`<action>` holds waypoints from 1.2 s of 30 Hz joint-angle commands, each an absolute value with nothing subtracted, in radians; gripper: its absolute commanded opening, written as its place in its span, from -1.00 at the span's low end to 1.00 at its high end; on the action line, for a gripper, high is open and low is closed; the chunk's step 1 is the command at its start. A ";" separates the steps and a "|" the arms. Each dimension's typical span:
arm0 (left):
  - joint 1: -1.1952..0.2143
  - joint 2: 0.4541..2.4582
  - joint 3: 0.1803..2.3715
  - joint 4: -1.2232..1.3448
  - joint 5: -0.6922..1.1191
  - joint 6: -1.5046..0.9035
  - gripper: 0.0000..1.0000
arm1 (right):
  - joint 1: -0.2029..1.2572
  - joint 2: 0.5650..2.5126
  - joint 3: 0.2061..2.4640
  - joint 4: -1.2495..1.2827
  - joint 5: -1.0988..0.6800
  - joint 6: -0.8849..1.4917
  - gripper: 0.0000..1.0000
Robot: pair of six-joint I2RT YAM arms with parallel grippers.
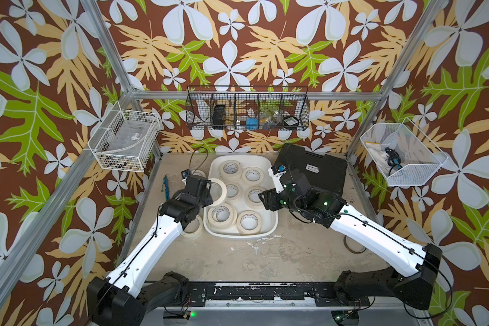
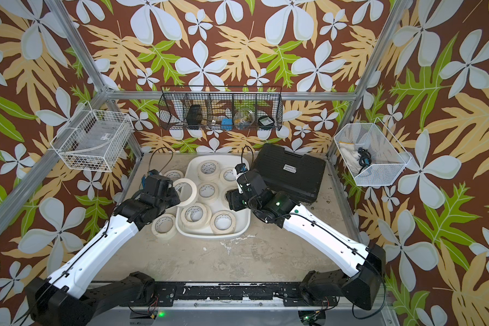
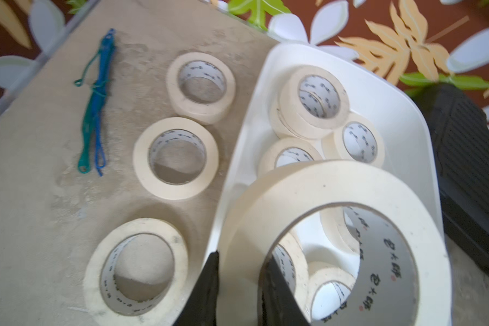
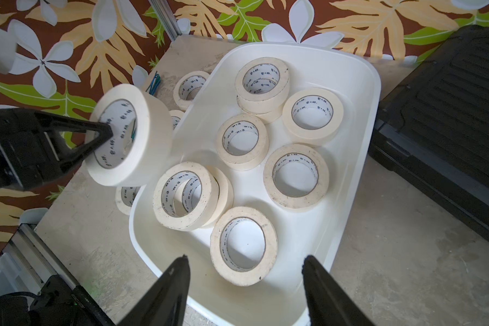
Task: Take out the art tape in the storage box
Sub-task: Place the art tape at the center of the board.
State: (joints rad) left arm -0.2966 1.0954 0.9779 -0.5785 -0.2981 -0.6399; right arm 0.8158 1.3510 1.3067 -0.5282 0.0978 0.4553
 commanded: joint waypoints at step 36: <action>0.468 1.180 0.537 -0.307 -0.157 -0.933 -1.00 | 0.781 1.361 1.218 -0.505 0.075 0.426 0.34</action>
